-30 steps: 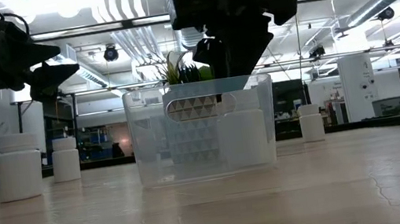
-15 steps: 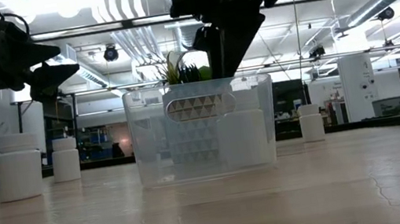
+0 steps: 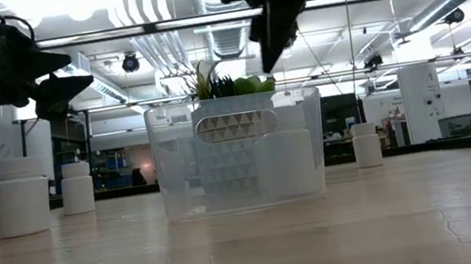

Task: Pick and place pill bottles into a basket
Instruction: Put the pill bottle into the bin

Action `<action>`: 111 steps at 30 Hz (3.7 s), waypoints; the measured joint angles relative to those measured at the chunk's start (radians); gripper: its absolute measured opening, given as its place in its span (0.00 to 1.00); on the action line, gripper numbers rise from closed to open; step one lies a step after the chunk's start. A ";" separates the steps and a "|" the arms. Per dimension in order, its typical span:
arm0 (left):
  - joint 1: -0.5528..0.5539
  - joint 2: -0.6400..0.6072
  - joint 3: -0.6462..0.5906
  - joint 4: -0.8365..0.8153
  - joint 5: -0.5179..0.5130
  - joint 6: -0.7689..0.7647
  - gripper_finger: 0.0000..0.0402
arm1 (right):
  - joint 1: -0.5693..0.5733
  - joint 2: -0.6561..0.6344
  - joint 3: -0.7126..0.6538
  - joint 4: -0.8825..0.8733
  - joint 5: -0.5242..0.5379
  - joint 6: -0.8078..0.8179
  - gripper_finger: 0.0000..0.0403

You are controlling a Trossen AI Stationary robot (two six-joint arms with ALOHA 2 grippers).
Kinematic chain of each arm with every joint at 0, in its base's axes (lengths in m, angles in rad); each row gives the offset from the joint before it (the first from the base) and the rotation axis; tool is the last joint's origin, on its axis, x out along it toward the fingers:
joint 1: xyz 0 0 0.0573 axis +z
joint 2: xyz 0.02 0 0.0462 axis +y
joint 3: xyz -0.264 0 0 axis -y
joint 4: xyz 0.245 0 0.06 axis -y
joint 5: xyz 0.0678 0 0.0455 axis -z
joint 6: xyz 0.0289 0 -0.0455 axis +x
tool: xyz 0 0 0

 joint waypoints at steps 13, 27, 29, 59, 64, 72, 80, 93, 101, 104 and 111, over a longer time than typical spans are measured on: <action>0.000 -0.001 0.000 0.000 0.000 0.000 0.64 | -0.152 -0.039 -0.051 -0.141 0.051 -0.117 0.84; 0.000 0.000 0.000 0.000 0.000 0.000 0.64 | -0.261 -0.274 -0.269 -0.080 0.047 -0.198 0.84; 0.000 0.000 0.000 0.000 0.000 0.000 0.64 | -0.264 -0.327 -0.325 -0.041 0.047 -0.219 0.84; 0.000 -0.001 0.000 0.000 0.000 0.000 0.64 | -0.494 -0.419 -0.640 0.227 -0.056 -0.473 0.82; 0.000 0.000 0.000 0.000 0.000 0.000 0.64 | -0.499 -0.400 -0.666 0.268 -0.058 -0.477 0.82; 0.000 0.000 0.000 0.000 0.000 0.000 0.64 | -0.499 -0.329 -0.673 0.287 -0.060 -0.491 0.82; 0.000 0.001 0.000 0.000 0.000 0.000 0.64 | -0.508 -0.267 -0.673 0.293 -0.073 -0.494 0.82; 0.000 -0.001 0.000 0.000 0.000 0.000 0.64 | -0.514 -0.247 -0.674 0.296 -0.071 -0.497 0.72; 0.000 -0.001 0.000 0.000 0.000 0.000 0.64 | -0.513 -0.249 -0.674 0.294 -0.044 -0.496 0.36; 0.000 -0.001 0.000 0.000 0.000 0.000 0.64 | -0.513 -0.249 -0.664 0.282 -0.043 -0.477 0.36; 0.000 0.000 0.000 0.000 0.000 0.000 0.64 | -0.512 -0.250 -0.579 0.194 -0.044 -0.446 0.36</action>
